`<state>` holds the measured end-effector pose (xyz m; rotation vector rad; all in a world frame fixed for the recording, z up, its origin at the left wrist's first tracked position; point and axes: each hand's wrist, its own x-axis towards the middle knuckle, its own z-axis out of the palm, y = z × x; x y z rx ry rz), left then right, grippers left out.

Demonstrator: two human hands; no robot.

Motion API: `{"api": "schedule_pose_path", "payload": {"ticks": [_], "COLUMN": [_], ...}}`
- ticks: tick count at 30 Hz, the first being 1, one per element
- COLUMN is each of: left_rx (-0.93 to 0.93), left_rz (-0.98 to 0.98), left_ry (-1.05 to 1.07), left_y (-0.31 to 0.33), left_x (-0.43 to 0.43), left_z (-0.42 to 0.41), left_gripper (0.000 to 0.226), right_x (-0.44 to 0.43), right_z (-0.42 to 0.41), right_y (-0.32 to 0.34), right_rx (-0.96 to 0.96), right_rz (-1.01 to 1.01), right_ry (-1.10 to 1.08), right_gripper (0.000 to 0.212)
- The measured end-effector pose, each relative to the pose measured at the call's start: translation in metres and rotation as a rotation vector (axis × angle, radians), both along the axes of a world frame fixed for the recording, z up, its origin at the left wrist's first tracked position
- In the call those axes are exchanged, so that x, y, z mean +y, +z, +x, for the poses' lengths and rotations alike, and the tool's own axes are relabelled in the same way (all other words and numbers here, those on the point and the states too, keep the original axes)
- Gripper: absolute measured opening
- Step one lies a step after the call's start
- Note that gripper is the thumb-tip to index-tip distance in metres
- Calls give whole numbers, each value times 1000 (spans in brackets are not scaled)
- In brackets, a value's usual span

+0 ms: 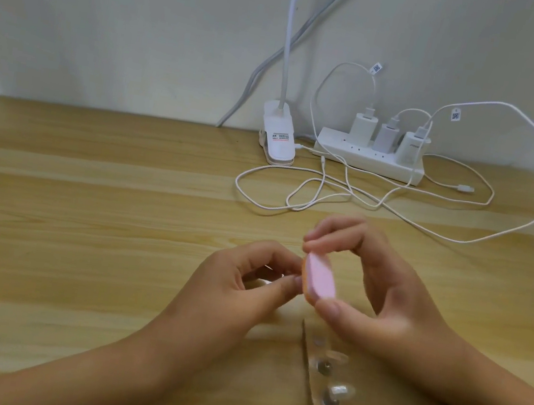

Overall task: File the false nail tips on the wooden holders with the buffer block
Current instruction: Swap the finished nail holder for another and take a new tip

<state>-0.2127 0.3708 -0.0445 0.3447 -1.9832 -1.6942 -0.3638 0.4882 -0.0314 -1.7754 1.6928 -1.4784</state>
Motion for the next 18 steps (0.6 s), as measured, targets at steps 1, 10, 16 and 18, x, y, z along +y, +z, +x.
{"api": "schedule_pose_path", "payload": {"ticks": [1, 10, 16, 18], "left_rx": [2, 21, 25, 31], "left_rz": [14, 34, 11, 37], "left_ry": [4, 16, 9, 10], "left_y": [0, -1, -1, -2], "left_x": [-1, -1, 0, -1], "left_z": [0, 0, 1, 1], "left_gripper": [5, 4, 4, 4], "right_x": [-2, -3, -2, -3], "right_z": [-3, -13, -8, -14], "right_y": [-2, -1, 0, -1], "right_rx": [-20, -136, -71, -215], "right_rz": [31, 84, 37, 85], "right_ry": [-38, -89, 11, -61], "right_gripper": [34, 35, 31, 38]}}
